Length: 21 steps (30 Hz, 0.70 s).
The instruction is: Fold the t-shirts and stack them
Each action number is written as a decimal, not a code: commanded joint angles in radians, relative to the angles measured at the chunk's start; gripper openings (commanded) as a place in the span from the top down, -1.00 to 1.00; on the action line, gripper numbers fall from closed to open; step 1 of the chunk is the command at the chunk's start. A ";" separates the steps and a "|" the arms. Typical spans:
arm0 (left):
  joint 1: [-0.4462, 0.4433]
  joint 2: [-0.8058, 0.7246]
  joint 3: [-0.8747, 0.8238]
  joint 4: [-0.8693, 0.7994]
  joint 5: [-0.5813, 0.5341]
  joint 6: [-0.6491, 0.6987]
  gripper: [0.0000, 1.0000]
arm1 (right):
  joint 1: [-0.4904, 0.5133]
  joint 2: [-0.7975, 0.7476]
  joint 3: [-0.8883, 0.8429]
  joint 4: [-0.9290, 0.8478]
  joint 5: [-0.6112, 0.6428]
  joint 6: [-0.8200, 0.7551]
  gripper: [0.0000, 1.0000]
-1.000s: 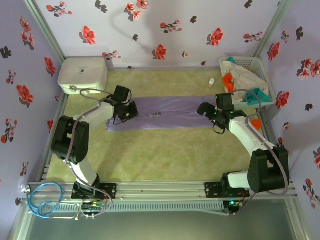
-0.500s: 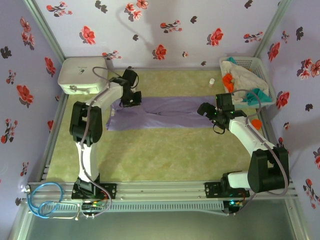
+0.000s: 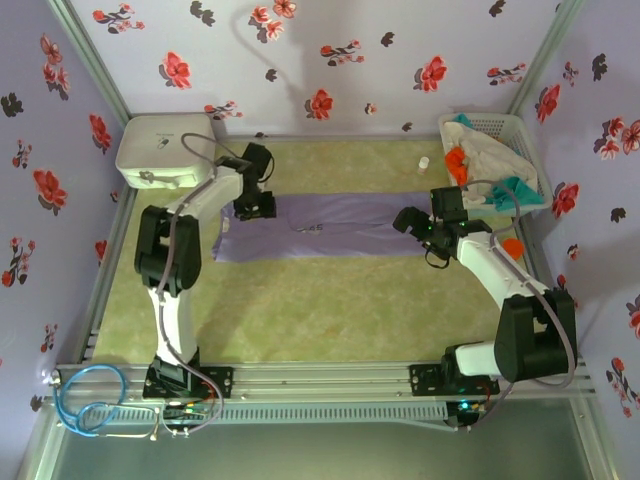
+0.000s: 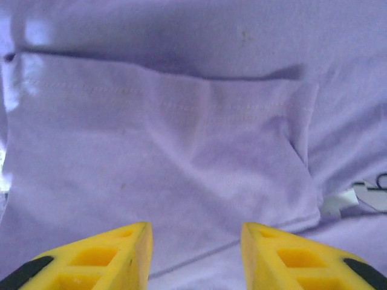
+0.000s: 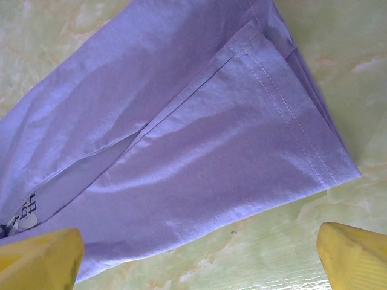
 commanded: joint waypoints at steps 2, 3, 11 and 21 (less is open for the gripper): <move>0.018 -0.098 -0.097 0.061 0.082 -0.080 0.17 | 0.006 0.020 0.006 -0.017 -0.009 -0.007 -0.99; 0.012 -0.113 -0.125 0.083 0.097 -0.095 0.17 | 0.007 0.025 0.015 -0.031 0.006 -0.012 -0.99; 0.005 -0.149 -0.377 0.226 0.108 -0.174 0.19 | 0.028 0.164 0.175 -0.079 0.003 -0.093 -0.99; 0.114 -0.228 -0.497 0.293 0.177 -0.144 0.20 | 0.053 0.466 0.434 -0.066 0.051 -0.149 -0.99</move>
